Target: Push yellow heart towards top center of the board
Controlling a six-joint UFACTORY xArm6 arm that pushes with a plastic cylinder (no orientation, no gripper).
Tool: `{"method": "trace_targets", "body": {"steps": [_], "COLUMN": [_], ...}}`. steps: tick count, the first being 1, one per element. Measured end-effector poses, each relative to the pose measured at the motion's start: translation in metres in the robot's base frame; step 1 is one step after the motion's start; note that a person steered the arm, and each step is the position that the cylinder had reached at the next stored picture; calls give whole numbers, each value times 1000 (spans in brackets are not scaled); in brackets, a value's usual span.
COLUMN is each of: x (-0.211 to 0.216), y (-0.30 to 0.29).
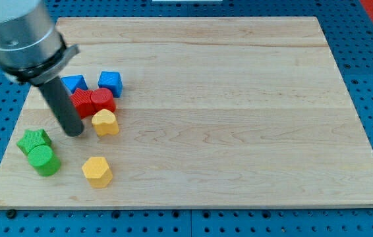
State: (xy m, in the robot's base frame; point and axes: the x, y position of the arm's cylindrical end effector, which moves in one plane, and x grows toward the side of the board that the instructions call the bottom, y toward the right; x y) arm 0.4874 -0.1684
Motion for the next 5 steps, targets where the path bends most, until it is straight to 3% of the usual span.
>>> {"method": "trace_targets", "body": {"steps": [1, 3, 4, 5], "x": [-5, 4, -29, -37], "y": [56, 96, 121, 179]}}
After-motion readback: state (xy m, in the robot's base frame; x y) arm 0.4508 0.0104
